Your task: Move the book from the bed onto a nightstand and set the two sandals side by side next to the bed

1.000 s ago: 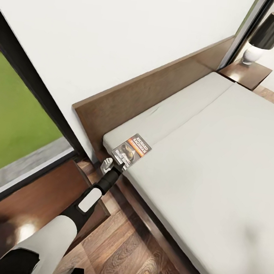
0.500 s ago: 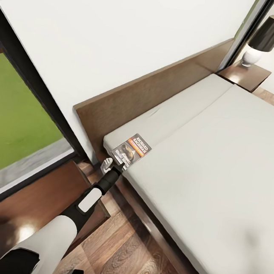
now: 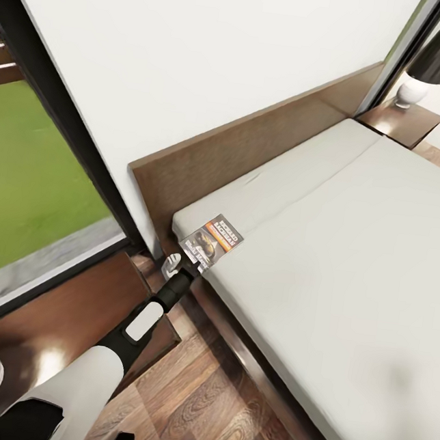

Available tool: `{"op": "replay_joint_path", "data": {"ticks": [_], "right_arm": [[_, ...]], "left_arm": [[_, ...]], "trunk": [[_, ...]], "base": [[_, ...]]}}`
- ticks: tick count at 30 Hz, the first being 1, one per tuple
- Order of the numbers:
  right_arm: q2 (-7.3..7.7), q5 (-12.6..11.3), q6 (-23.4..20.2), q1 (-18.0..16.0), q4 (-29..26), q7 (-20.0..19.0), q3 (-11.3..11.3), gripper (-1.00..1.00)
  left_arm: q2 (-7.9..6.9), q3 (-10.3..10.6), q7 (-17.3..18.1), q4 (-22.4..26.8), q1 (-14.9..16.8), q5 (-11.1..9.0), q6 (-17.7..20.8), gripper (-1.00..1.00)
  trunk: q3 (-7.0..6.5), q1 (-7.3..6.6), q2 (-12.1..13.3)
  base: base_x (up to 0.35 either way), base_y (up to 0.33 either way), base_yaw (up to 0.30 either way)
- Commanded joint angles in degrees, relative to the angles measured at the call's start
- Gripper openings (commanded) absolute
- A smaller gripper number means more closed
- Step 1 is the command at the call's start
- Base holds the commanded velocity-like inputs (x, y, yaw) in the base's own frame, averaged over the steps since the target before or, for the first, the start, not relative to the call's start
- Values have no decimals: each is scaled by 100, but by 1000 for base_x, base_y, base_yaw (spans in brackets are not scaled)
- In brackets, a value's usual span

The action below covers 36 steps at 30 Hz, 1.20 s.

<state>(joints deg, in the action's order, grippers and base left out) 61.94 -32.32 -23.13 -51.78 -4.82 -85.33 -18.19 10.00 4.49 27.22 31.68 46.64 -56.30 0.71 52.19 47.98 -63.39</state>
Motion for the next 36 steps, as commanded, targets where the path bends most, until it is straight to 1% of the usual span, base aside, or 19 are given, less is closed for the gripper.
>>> {"op": "replay_joint_path", "data": {"ticks": [1, 8, 13, 16, 17, 18, 19, 22, 23, 27, 31, 36], "right_arm": [[2, -11, -60, -8, 8, -19, 8, 100], [2, -11, -60, -8, 8, -19, 8, 100], [2, -11, -71, -8, 8, -22, 8, 100], [2, -11, -74, -8, 8, -25, 8, 100], [2, -11, -76, -8, 8, -26, 8, 100], [2, -11, -76, -8, 8, -27, 8, 100], [2, -11, -77, -8, 8, -27, 8, 100], [2, -11, -81, -8, 8, -27, 8, 100], [2, -11, -83, -8, 8, -28, 8, 100], [2, -11, -86, -8, 8, -28, 8, 100], [2, -11, -93, -8, 8, -28, 8, 100], [2, -11, -97, -8, 8, -21, 8, 100]], "left_arm": [[0, 8, 17, -4, 3, -47, 8, -100], [0, 8, 17, -4, 3, -47, 8, -100], [0, 14, 37, -4, -4, -48, 23, -100], [0, 14, 85, -4, -57, -48, 200, -100], [0, 11, 293, -5, -120, -48, 407, -100], [0, 11, 404, -7, -148, -48, 483, -100], [0, 10, 636, -11, -211, -48, 615, -100], [0, 9, 1054, -70, -358, -46, 791, -100], [0, 9, 1138, -110, -393, -43, 822, -100], [0, 8, 1247, -285, -447, -40, 859, -100], [0, 15, 1281, -466, -469, -33, 860, -100], [0, 16, 1285, -484, -471, -30, 860, -100]], "trunk": [[3, -2, -3], [3, -2, -3], [3, -2, -3], [3, -2, -3], [3, -2, -3], [3, -2, -3], [3, -2, -3], [3, -2, -3], [3, -2, -3], [3, -2, -3], [3, -2, -3], [3, -2, -3]], "base": [[-131, 0, 1], [-44, 0, 31], [-3, 0, 240], [0, 0, 279], [0, 0, 282], [0, 0, 283], [0, 0, 283], [0, 0, 284], [0, 0, 284], [0, 0, 284], [0, 0, 284], [0, 0, 258]]}}
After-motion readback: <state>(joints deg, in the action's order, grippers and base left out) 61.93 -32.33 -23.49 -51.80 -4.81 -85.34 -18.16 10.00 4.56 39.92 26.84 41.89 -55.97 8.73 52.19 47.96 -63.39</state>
